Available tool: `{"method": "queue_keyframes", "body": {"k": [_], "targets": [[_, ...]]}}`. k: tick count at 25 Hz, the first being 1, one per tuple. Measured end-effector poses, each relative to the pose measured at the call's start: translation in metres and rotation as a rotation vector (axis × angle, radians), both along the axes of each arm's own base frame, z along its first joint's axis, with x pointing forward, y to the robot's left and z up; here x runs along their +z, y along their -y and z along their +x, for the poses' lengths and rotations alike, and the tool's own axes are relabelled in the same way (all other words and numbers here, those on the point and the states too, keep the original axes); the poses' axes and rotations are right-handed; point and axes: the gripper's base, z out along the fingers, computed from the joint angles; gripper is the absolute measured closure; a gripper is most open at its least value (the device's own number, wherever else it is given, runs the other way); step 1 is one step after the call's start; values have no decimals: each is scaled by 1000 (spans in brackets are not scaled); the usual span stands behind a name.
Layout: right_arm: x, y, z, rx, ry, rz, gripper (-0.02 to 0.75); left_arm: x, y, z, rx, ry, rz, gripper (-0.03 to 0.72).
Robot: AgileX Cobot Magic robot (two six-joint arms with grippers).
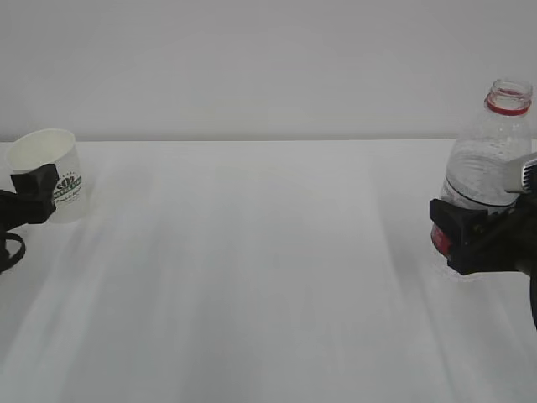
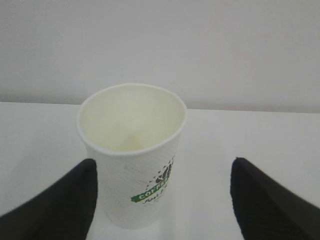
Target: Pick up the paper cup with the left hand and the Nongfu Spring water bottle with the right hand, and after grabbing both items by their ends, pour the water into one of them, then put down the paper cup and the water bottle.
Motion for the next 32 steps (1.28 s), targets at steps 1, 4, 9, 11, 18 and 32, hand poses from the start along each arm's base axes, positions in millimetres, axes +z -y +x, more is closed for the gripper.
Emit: {"method": "queue_keyframes", "body": {"k": [1, 4, 9, 11, 18, 32], "targets": [[0, 0, 0, 2, 0, -1, 240, -3, 0, 1, -1, 8, 3, 78], [0, -1, 0, 8, 1, -4, 240, -20, 0, 2, 1, -35, 12, 78], [0, 0, 0, 7, 1, -4, 241, -38, 0, 3, 7, -99, 6, 78], [0, 0, 0, 7, 1, -4, 241, -40, 0, 4, 7, -100, 6, 78], [0, -1, 0, 11, 1, -6, 241, -53, 3, 19, 9, -114, 7, 78], [0, -1, 0, 19, 0, -10, 241, -66, -3, 38, 123, -116, -16, 78]]}}
